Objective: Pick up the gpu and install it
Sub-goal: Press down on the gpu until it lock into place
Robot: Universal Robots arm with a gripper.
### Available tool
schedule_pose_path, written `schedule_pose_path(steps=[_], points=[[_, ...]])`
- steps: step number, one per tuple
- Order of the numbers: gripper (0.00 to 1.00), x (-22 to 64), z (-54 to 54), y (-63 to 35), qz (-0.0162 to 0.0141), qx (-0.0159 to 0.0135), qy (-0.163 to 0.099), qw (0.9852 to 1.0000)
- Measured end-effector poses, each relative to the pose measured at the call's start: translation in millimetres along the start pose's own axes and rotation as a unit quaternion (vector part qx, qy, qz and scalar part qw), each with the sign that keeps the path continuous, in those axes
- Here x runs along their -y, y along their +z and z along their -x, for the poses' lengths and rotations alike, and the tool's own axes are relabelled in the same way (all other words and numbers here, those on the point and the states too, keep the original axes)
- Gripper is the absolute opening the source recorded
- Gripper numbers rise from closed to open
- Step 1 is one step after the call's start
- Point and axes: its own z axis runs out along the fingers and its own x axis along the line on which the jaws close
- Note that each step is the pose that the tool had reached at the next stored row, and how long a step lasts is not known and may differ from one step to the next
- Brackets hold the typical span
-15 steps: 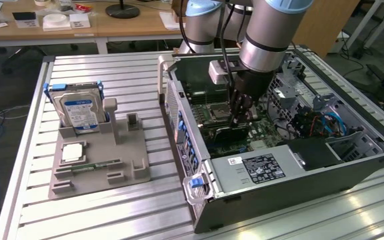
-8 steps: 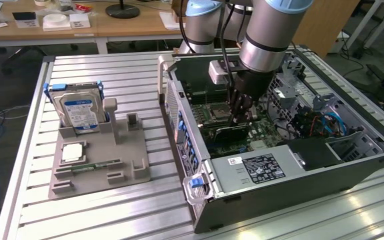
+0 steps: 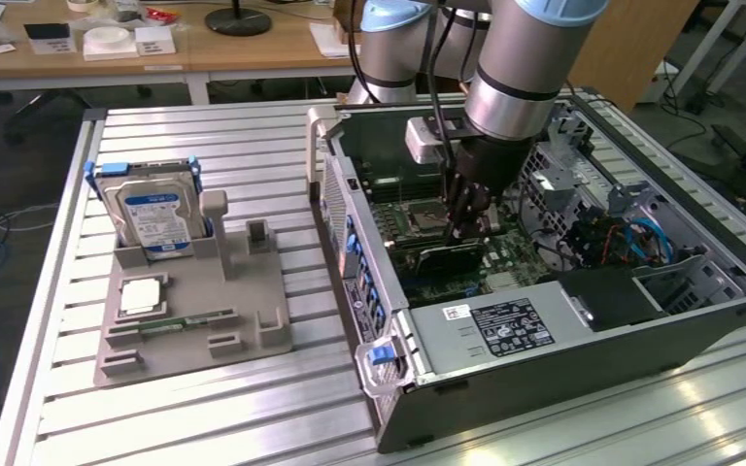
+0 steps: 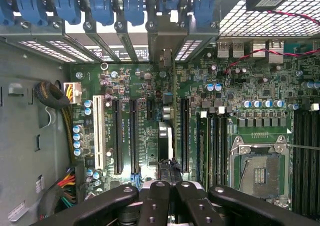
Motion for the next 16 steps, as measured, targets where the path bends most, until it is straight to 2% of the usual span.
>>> schedule_pose_path(steps=[7,10,13,16], points=[[0.11,-1.7,-0.1,0.0,0.0,-0.0001,0.0,1.0],[0.11,-10.4,-0.5,1.1,-0.0022,0.0,0.0,1.0],[0.11,-22.6,-0.9,1.9,-0.005,0.0002,0.0,1.0],[0.11,-28.7,-0.8,2.3,-0.005,0.0002,0.0,1.0]])
